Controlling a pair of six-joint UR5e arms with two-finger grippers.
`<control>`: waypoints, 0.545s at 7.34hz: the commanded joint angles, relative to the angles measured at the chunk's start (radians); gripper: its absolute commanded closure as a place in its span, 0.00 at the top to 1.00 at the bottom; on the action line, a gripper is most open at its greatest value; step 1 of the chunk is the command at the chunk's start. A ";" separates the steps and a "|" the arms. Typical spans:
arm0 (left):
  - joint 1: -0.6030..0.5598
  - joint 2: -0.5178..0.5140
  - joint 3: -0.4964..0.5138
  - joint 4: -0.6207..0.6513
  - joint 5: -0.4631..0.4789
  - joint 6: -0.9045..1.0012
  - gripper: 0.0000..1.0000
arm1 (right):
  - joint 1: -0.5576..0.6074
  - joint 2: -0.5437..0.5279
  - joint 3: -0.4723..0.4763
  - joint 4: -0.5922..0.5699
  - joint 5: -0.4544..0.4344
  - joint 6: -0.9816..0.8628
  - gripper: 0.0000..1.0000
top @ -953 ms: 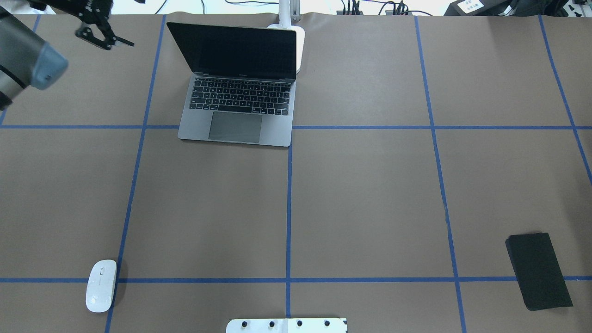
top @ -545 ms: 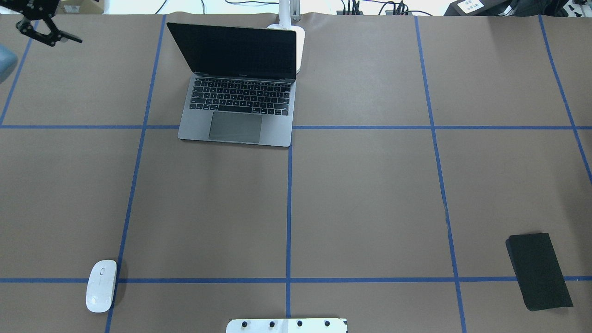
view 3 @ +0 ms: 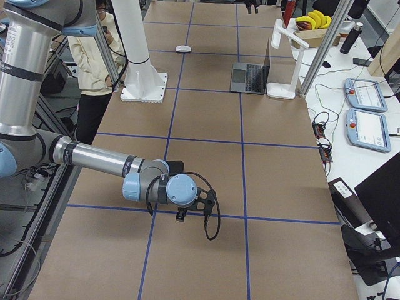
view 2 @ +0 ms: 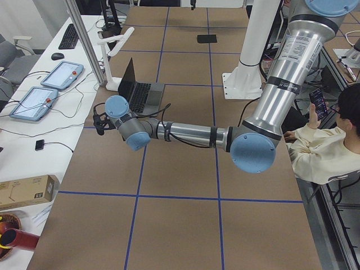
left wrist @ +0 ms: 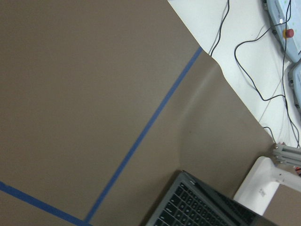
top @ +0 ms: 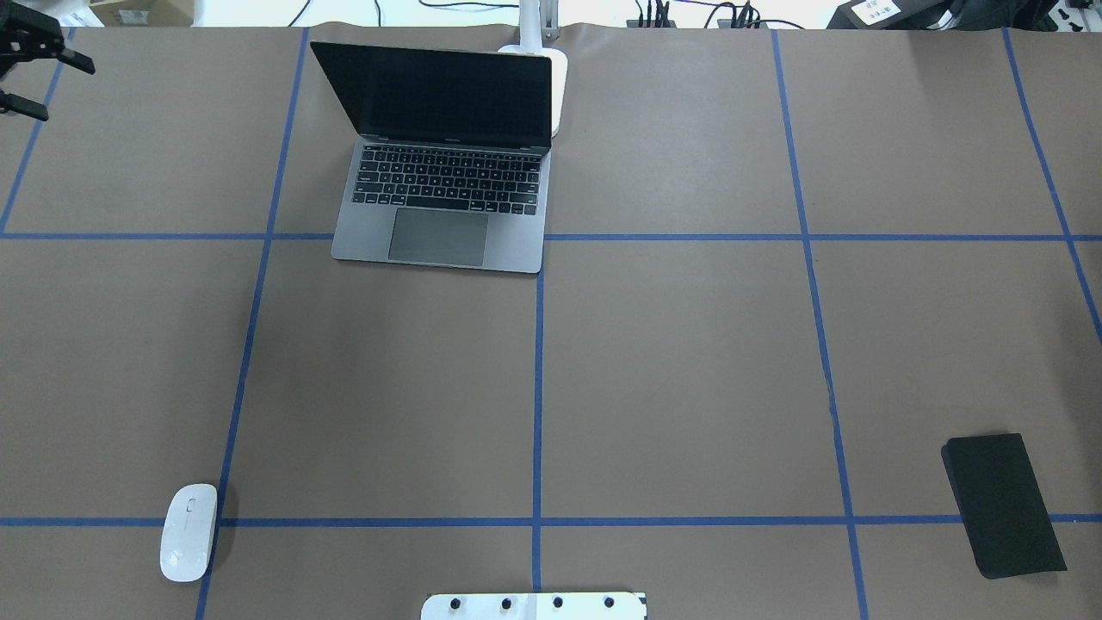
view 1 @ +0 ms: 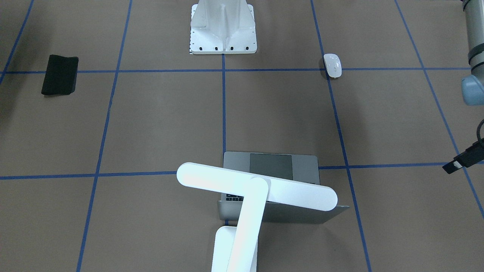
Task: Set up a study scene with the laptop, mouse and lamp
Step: 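Open the left gripper and raise the left arm away from the laptop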
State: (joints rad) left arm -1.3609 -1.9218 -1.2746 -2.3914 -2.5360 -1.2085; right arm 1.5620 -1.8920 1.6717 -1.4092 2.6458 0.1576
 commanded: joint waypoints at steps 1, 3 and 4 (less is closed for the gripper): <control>-0.065 0.044 -0.002 0.027 -0.007 0.212 1.00 | -0.080 -0.010 -0.030 0.001 0.122 0.023 1.00; -0.092 0.069 -0.002 0.028 -0.010 0.326 1.00 | -0.217 -0.016 -0.035 0.001 0.225 0.028 0.98; -0.093 0.070 -0.005 0.026 -0.013 0.330 1.00 | -0.281 -0.016 -0.035 0.001 0.244 0.027 0.98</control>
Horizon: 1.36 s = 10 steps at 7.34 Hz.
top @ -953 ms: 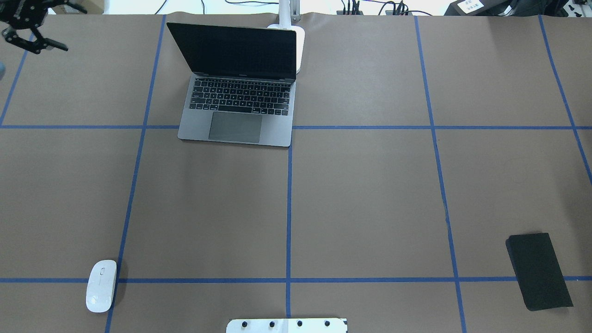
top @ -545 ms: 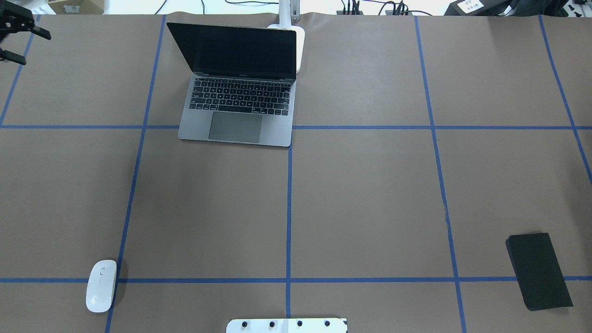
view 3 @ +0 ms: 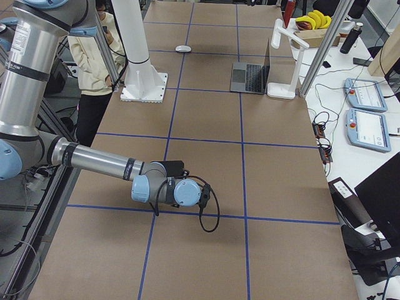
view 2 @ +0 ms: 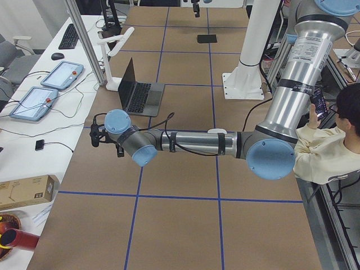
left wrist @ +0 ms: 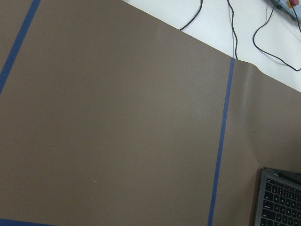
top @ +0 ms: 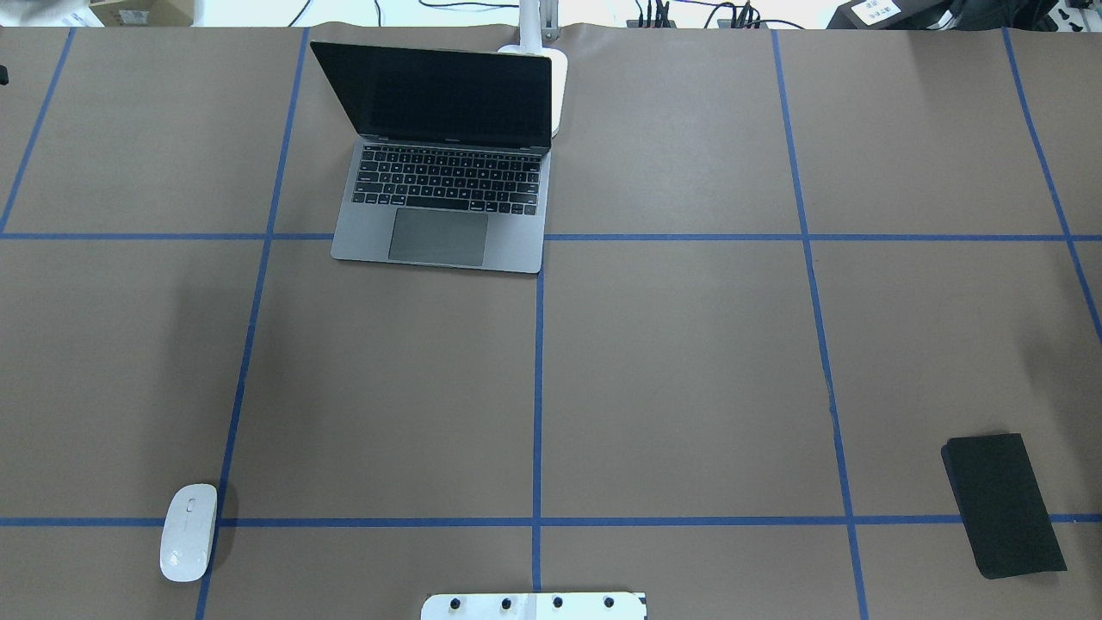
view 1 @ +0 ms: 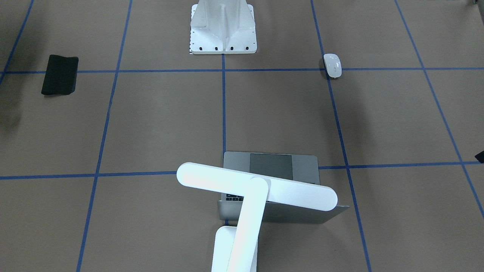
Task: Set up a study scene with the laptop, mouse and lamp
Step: 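Move the right gripper down to the black mouse pad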
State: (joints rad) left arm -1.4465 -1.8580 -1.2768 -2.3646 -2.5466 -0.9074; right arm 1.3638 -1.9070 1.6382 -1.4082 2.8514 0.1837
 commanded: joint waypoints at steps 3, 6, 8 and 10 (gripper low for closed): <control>-0.008 0.071 -0.085 -0.001 -0.003 0.041 1.00 | -0.242 0.020 -0.003 0.008 0.039 -0.004 0.98; -0.023 0.082 -0.087 -0.002 -0.006 0.071 1.00 | -0.348 0.063 -0.018 0.005 0.037 0.000 0.99; -0.037 0.082 -0.087 -0.001 -0.018 0.097 1.00 | -0.390 0.063 -0.046 0.008 0.028 0.000 0.99; -0.044 0.091 -0.090 -0.002 -0.027 0.099 1.00 | -0.403 0.063 -0.046 0.009 0.031 0.002 0.99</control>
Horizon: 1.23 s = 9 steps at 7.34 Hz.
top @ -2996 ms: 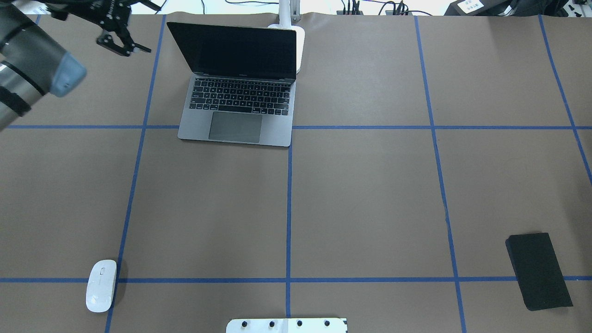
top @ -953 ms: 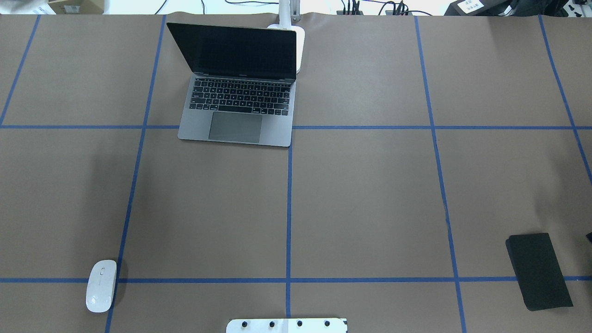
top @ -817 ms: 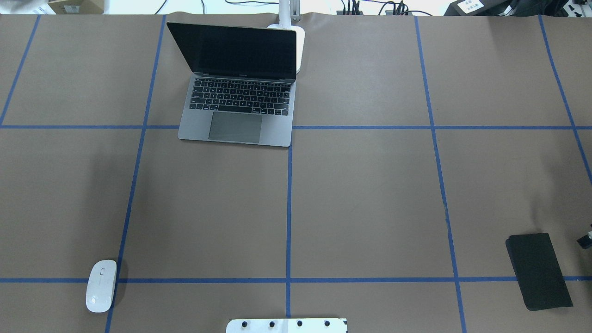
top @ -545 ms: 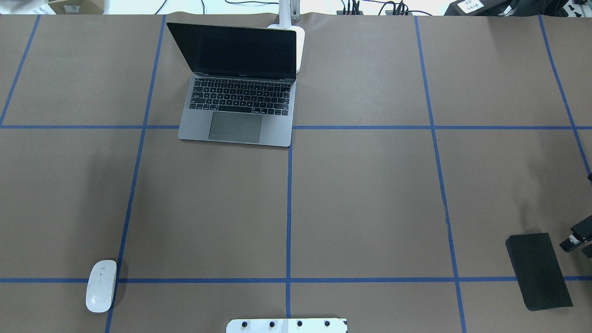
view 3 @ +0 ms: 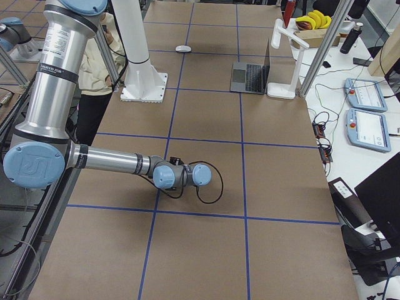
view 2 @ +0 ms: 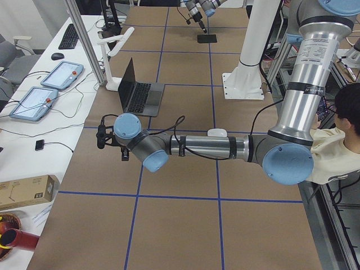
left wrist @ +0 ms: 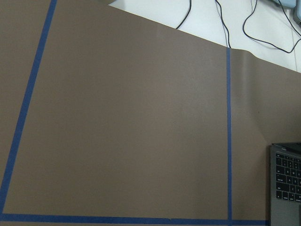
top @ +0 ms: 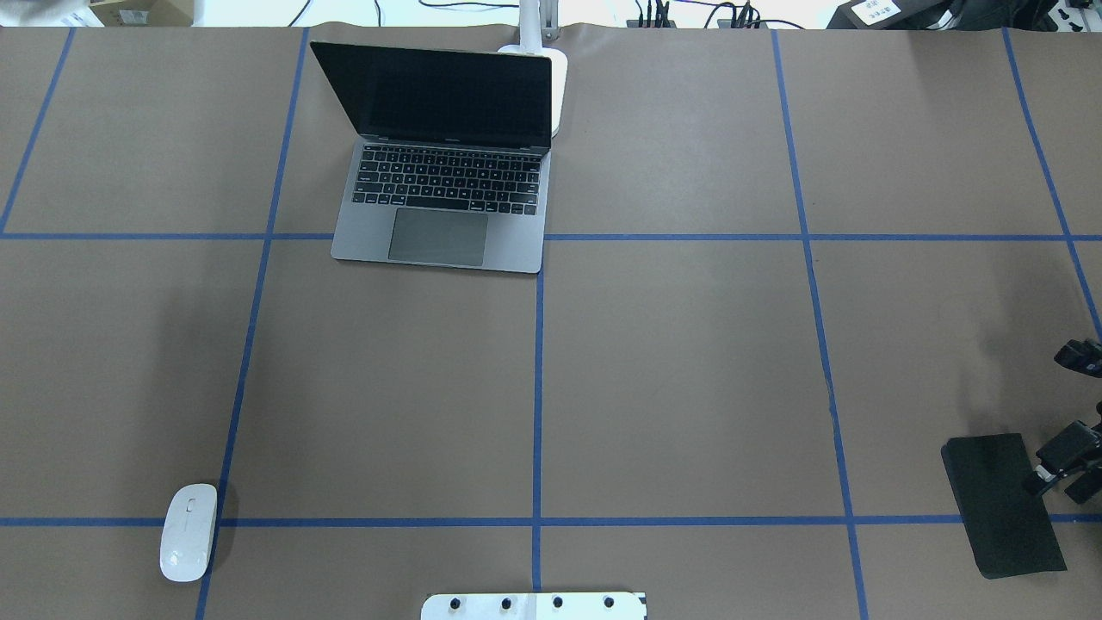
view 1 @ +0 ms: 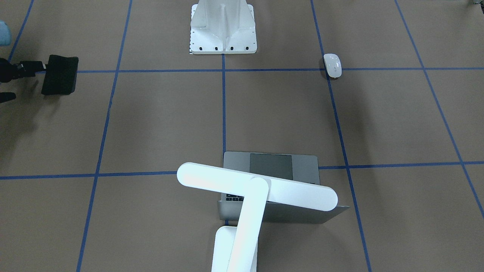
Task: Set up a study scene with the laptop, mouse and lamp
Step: 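Move the right gripper down to the black mouse pad, then pinch the mouse pad's edge with the right gripper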
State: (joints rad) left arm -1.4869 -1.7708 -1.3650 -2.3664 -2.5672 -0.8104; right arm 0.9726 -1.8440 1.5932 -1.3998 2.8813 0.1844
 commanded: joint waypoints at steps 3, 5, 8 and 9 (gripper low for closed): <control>-0.006 0.011 -0.008 -0.001 -0.007 0.004 1.00 | -0.046 0.043 0.001 0.001 0.000 0.022 0.99; -0.010 0.013 -0.008 -0.001 -0.011 0.004 1.00 | -0.058 0.048 0.002 0.002 -0.004 0.044 0.99; -0.015 0.013 -0.008 -0.001 -0.018 0.005 1.00 | -0.058 0.074 0.025 0.004 -0.025 0.151 0.00; -0.018 0.013 -0.008 -0.001 -0.018 0.005 1.00 | -0.058 0.074 0.031 0.004 -0.031 0.152 0.00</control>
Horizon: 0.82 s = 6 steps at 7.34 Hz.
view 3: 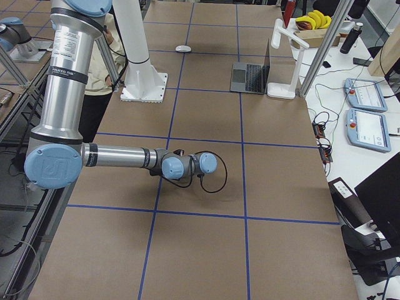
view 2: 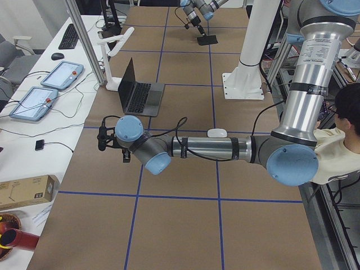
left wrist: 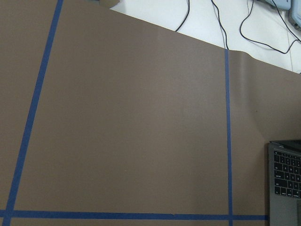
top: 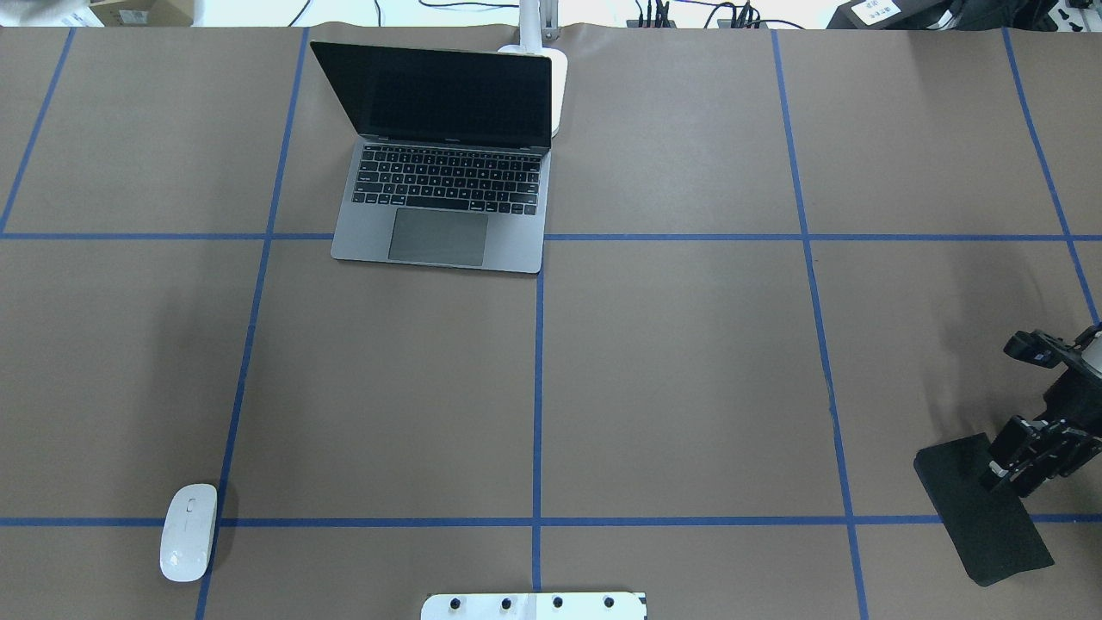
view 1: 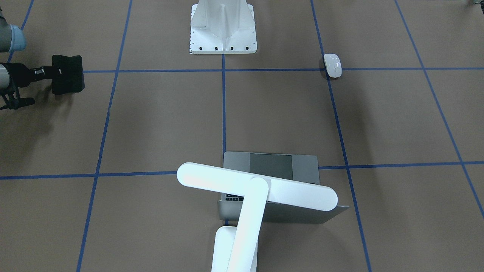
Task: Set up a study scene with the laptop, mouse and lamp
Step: 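Pinch the mouse pad's edge with the right gripper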
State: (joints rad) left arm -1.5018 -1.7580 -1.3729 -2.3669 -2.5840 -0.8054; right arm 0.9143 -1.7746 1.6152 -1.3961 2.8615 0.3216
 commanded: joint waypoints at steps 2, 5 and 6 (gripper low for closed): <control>-0.012 0.005 0.005 0.018 -0.021 0.049 1.00 | 0.000 0.006 0.035 0.000 -0.028 0.016 0.00; -0.017 0.005 0.003 0.032 -0.027 0.058 1.00 | 0.002 0.012 0.115 0.000 -0.071 0.082 0.00; -0.017 0.005 0.005 0.032 -0.030 0.060 1.00 | 0.002 0.012 0.118 0.000 -0.073 0.082 0.00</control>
State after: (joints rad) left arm -1.5178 -1.7534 -1.3688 -2.3374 -2.6097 -0.7473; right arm 0.9156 -1.7637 1.7177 -1.3959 2.7962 0.3903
